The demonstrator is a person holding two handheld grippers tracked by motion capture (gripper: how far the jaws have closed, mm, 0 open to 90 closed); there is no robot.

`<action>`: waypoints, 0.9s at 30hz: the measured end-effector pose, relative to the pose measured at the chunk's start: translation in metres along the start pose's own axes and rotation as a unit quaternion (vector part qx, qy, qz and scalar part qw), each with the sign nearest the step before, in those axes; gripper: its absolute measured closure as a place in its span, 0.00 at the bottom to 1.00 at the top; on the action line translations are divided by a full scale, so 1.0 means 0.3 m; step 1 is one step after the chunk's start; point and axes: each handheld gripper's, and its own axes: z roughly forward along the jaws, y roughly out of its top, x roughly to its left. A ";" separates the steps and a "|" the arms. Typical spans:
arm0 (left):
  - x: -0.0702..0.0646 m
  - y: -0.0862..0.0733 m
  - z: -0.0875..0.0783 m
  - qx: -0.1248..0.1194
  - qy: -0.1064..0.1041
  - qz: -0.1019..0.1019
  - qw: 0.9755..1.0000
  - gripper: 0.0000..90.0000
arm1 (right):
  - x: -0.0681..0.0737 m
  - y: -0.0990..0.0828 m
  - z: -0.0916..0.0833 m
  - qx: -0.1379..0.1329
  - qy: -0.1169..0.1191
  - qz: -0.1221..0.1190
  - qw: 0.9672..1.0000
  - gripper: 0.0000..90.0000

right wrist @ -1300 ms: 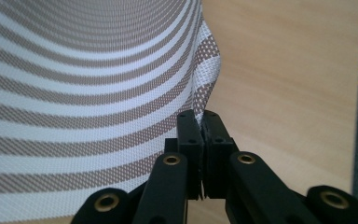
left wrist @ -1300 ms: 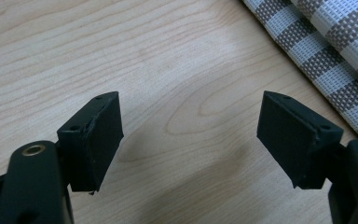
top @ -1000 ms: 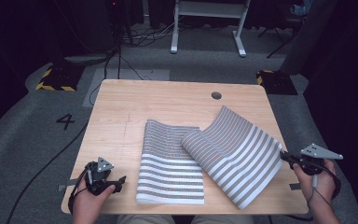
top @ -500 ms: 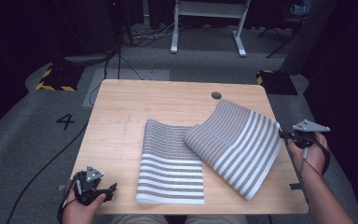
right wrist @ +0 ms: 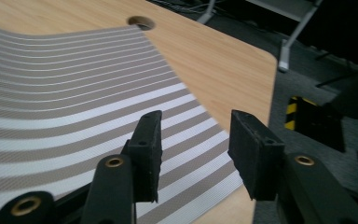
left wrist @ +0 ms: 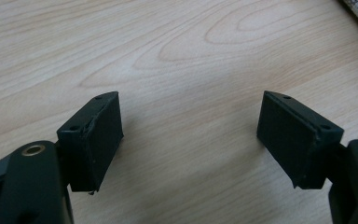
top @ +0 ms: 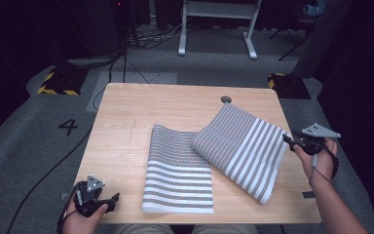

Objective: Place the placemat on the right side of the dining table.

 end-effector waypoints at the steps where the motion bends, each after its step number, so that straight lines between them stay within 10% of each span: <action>1: -0.003 0.006 0.004 0.000 -0.002 0.003 1.000 0.25 | 0.000 0.000 0.000 0.000 0.000 0.000 1.000 0.59; 12: -0.041 0.093 0.043 -0.008 -0.025 0.032 0.999 0.25 | 0.243 -0.081 -0.225 -0.001 0.095 -0.035 0.995 0.49; 27: -0.051 0.136 0.073 -0.007 -0.032 0.049 0.998 0.25 | 0.558 -0.062 -0.116 0.013 0.168 -0.115 0.979 0.35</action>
